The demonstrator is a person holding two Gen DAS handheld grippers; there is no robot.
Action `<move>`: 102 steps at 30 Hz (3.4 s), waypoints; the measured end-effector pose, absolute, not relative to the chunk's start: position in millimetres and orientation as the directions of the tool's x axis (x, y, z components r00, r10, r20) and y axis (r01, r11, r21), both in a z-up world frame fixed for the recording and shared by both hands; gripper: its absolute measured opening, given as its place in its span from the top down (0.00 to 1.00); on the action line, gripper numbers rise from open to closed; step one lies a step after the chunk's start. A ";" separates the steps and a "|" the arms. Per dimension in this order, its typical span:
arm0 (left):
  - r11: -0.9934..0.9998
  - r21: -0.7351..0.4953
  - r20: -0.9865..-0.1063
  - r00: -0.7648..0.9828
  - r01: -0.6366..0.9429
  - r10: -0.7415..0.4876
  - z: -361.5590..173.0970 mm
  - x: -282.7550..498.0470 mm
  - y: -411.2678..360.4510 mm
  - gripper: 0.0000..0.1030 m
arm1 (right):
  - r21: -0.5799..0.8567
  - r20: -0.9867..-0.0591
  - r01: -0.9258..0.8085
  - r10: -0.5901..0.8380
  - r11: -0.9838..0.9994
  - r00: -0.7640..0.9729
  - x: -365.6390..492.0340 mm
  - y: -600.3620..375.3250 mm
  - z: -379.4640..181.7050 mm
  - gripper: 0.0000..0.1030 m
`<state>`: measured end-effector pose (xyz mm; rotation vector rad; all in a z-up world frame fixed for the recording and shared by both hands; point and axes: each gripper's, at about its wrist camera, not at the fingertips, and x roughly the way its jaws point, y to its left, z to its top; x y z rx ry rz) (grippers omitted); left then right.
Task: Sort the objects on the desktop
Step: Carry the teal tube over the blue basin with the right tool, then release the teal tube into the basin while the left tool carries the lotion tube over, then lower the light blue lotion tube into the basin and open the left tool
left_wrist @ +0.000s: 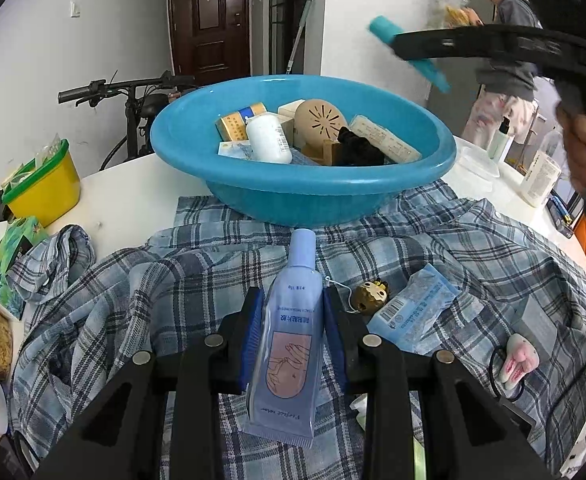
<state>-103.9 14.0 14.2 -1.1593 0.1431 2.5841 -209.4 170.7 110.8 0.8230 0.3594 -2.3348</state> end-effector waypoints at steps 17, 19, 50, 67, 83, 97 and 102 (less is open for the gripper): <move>-0.949 -0.025 -0.764 -0.607 -0.313 0.220 -0.9 -101.1 39.2 0.68 | 0.029 -0.677 0.647 -0.491 -0.762 -0.549 -244.2 175.0 67.9 0.80; -0.951 -0.012 -0.763 -0.612 -0.309 0.208 -1.5 -99.8 42.0 0.68 | 0.039 -0.674 0.654 -0.503 -0.755 -0.541 -243.1 174.9 68.4 0.80; -0.982 0.070 -0.580 -0.808 -0.174 0.102 131.6 -136.5 66.2 0.68 | 0.140 -0.641 0.674 -0.585 -0.725 -0.497 -244.9 184.3 69.8 0.80; -0.980 0.010 -0.636 -0.758 -0.196 0.146 87.8 -215.2 58.4 0.68 | 0.143 -0.612 0.592 -0.541 -0.793 -0.576 -261.5 201.3 62.2 0.80; -0.981 0.009 -0.637 -0.757 -0.194 0.144 90.8 -217.4 51.0 0.68 | 0.113 -0.601 0.602 -0.537 -0.790 -0.592 -252.9 195.9 73.7 0.80; -0.980 -0.017 -0.625 -0.763 -0.198 0.165 95.5 -213.8 46.0 0.68 | 0.090 -0.635 0.570 -0.488 -0.817 -0.599 -256.4 192.9 67.0 0.01; -0.980 -0.030 -0.626 -0.760 -0.198 0.173 96.7 -214.3 43.0 0.68 | 0.107 -0.633 0.552 -0.485 -0.827 -0.603 -261.6 198.4 66.4 0.01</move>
